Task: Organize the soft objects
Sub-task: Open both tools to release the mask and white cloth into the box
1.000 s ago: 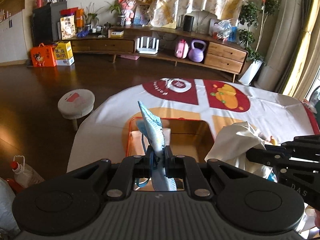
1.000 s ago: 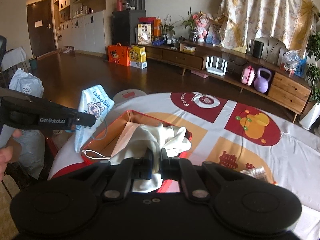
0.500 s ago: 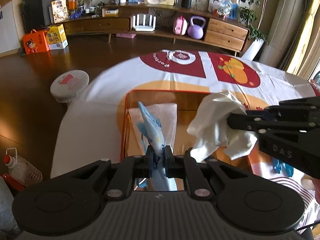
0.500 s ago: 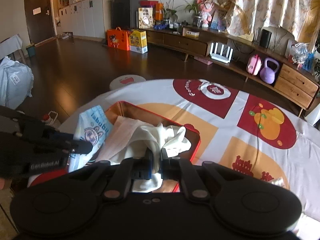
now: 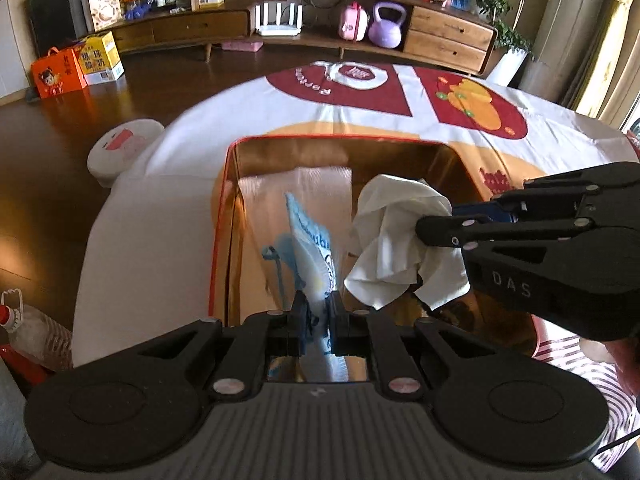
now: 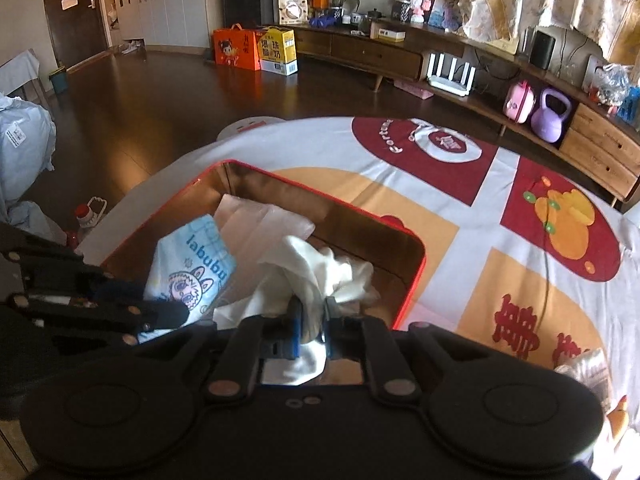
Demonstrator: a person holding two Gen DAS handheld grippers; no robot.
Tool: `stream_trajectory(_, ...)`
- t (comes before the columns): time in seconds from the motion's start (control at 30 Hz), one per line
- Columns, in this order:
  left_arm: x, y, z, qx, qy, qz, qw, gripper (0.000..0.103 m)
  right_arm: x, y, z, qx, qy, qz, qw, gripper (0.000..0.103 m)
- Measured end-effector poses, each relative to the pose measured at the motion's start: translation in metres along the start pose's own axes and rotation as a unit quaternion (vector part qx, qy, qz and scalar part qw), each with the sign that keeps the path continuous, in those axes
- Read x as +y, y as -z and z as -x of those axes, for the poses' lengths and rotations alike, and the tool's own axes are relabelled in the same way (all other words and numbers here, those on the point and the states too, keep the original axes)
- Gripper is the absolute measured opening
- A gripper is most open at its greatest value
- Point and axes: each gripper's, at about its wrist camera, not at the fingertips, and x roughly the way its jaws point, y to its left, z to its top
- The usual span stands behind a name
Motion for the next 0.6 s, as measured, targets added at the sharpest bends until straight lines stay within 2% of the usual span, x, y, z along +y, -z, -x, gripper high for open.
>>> stream_trajectory(0.5,0.0023,0.0006,-0.0038,0.006,0.000,0.009,0.9999,0.011,-0.0020,0.0066,-0.0042,0.012,0.011,0.000,1.000,0.023)
stream_trajectory(0.6,0.0015,0.0015,-0.0006,0.006,0.002,0.009,0.9999,0.015,-0.0025,0.0070,0.0005,0.010,0.013,0.000,1.000,0.026)
